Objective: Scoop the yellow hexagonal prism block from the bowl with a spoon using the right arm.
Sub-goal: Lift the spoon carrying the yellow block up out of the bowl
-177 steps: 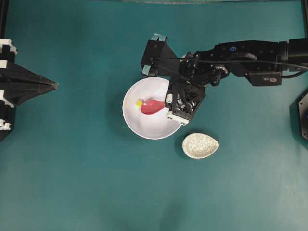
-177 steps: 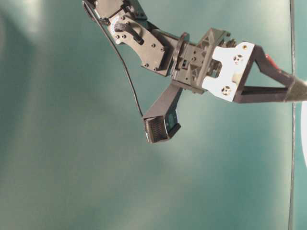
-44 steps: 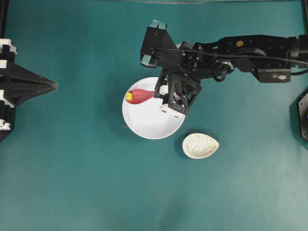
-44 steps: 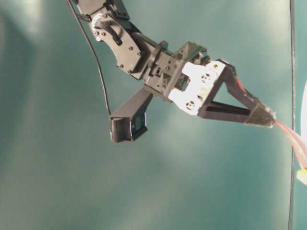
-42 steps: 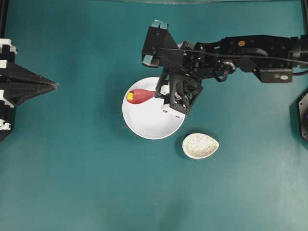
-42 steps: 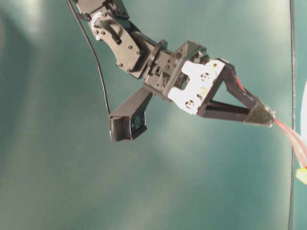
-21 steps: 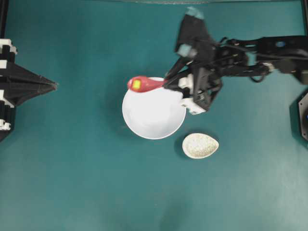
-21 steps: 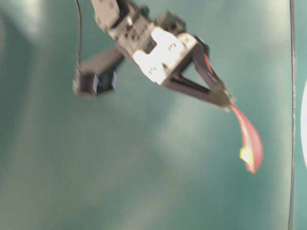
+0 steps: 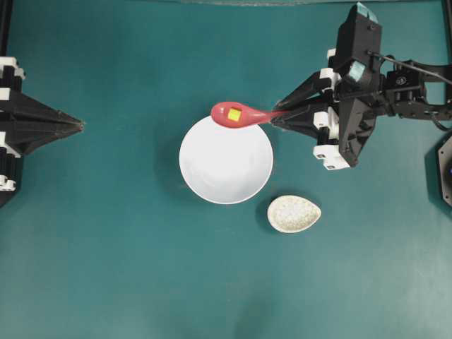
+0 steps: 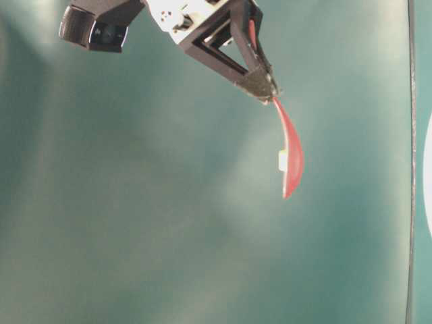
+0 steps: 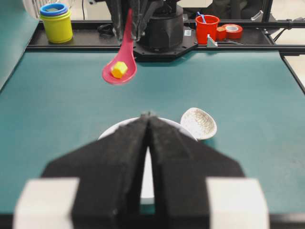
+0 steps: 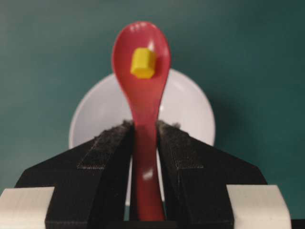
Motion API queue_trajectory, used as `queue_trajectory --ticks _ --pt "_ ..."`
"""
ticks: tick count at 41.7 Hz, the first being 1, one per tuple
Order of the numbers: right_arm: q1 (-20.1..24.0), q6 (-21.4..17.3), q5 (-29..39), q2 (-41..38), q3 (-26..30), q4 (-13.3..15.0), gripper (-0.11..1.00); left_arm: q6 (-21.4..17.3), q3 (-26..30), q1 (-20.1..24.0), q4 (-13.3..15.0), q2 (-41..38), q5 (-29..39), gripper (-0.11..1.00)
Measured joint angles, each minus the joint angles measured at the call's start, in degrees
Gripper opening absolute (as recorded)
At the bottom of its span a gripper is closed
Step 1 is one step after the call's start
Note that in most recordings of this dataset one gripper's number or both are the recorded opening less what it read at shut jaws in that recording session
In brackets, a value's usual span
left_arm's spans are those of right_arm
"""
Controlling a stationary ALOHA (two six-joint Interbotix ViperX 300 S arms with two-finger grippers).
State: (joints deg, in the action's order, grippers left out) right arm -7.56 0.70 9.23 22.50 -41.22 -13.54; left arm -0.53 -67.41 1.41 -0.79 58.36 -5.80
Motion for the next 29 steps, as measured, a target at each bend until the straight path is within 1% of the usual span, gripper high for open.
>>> queue_trajectory --ticks 9,29 --pt "0.1 0.4 -0.3 0.0 0.0 0.0 0.24 0.0 0.1 0.0 0.0 0.0 -0.1 0.0" --pt "0.2 0.0 -0.3 0.0 0.0 0.0 0.24 0.0 0.1 0.1 -0.1 -0.3 0.0 0.0"
